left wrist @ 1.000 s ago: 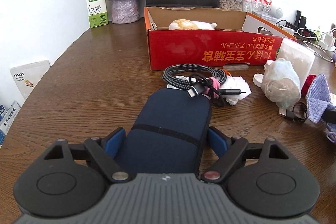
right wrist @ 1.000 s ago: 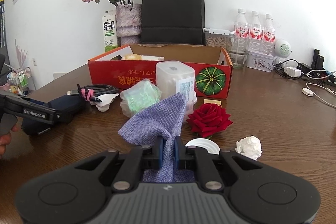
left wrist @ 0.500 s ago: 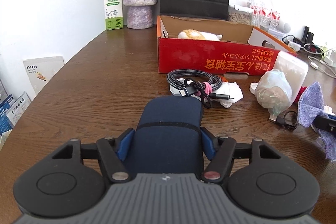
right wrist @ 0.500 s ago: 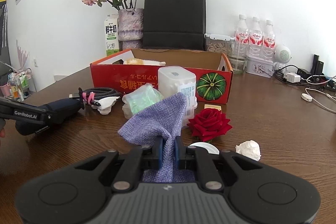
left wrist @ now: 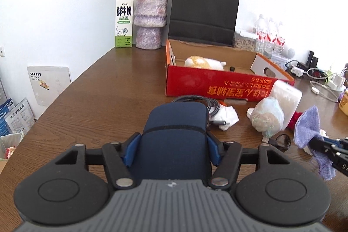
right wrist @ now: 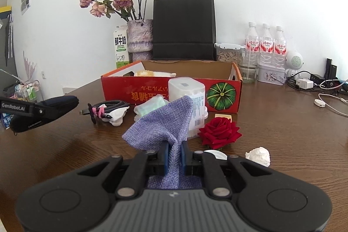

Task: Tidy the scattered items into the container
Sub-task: 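Carry the purple bag and navy pouch over the box with both grippers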

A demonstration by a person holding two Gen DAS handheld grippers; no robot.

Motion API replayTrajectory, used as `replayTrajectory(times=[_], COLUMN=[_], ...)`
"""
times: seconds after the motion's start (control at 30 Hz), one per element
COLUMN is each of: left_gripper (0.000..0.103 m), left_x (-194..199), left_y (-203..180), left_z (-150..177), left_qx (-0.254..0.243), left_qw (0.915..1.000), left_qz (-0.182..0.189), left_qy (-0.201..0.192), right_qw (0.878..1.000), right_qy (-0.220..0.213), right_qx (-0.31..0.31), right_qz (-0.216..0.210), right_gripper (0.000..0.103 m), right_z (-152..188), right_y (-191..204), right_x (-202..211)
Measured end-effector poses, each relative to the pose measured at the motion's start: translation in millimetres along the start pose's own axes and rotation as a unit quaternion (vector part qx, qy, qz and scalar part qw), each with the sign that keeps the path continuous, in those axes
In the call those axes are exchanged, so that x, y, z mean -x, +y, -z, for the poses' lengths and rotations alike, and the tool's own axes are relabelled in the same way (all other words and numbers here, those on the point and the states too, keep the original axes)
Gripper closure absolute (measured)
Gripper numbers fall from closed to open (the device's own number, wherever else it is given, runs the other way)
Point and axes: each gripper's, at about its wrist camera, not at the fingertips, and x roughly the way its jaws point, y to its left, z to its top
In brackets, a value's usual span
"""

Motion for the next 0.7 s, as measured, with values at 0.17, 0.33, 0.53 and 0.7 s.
replayTrajectory(times=[0.17,0.33,0.53,0.7], left_gripper=[0.040,0.040,0.040,0.040], left_x=[6,0,-14,-36], left_y=[-4,-12,-25,-33], left_z=[-11,-29,-55,-77], left_qx=[0.003,0.010,0.007,0.020], left_qw=[0.9997,0.9990,0.9978,0.9967], left_qz=[0.013,0.031,0.043,0.060], left_qy=[-0.018,-0.031,-0.050,-0.051], right_qw=[1.000,0.999,0.997,0.995], right_qy=[-0.018,-0.043,-0.074,-0.101], right_qx=[0.002,-0.002,0.016,0.017], right_qz=[-0.004,-0.018,-0.017,-0.013], right_gripper=[0.093,0.093,0.093,0.093], right_z=[-11,-32,-66,-96], right_y=[0,-3,-6,-14], right_x=[7,10,2,-13])
